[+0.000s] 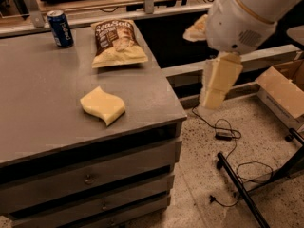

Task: Pick sponge

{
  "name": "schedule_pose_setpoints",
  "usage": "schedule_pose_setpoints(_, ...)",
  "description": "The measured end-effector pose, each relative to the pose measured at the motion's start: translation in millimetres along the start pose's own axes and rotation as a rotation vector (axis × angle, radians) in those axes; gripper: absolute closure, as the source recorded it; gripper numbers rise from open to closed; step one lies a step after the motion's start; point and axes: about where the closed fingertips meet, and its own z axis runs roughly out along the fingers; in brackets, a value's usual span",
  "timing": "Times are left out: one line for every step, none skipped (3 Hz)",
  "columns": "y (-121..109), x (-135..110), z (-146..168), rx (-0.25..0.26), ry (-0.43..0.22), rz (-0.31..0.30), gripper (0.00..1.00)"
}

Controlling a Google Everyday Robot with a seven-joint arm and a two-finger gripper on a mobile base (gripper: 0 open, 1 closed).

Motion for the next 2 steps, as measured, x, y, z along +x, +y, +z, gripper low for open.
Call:
schedule_pose_setpoints(-4, -108, 49, -0.101, -0.164, -0.216, 0.0)
schedule_pose_setpoints(-5, -155, 82, -0.158, -0.231, -0.29, 0.0)
